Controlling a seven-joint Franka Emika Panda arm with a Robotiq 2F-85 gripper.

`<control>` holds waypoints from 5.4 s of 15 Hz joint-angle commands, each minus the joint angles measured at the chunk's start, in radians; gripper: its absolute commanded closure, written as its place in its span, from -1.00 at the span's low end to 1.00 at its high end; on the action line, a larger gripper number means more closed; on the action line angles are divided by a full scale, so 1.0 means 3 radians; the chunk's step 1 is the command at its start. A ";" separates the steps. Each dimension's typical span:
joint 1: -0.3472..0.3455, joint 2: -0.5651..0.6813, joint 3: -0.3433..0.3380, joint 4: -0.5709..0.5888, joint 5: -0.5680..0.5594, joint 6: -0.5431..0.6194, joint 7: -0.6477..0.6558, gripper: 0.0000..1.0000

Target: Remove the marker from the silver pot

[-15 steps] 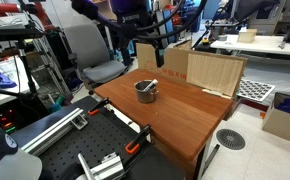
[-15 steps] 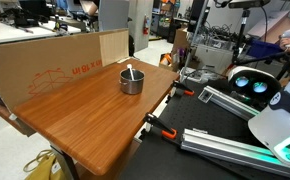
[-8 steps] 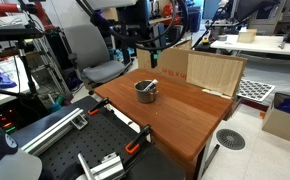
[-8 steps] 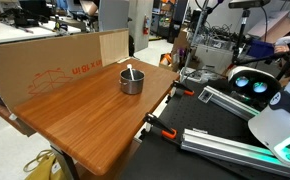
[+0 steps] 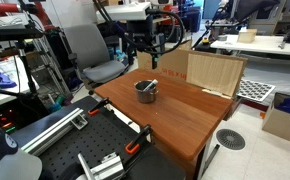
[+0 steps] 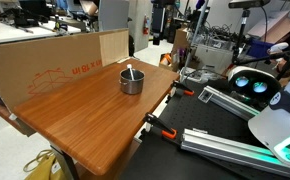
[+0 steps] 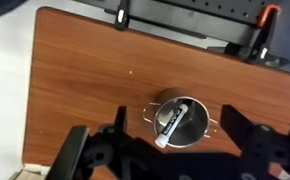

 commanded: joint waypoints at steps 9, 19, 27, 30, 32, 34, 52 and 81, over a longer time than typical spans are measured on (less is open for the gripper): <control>-0.0011 0.0932 0.0346 0.0647 -0.0039 0.0022 0.0598 -1.00; -0.0002 0.1392 0.0348 0.1034 0.0000 -0.0026 0.1003 -1.00; 0.0020 0.1731 0.0320 0.1330 -0.0083 -0.0149 0.1159 -1.00; 0.0039 0.1790 0.0306 0.1407 -0.0119 -0.0183 0.1201 -1.00; 0.0048 0.1808 0.0301 0.1426 -0.0171 -0.0167 0.1217 -0.47; 0.0052 0.1821 0.0301 0.1452 -0.0200 -0.0196 0.1221 -0.16; 0.0044 0.1697 0.0361 0.1550 -0.0309 -0.0334 0.1149 0.89; 0.0657 0.2127 0.0746 0.2673 -0.0441 -0.2128 0.1168 0.89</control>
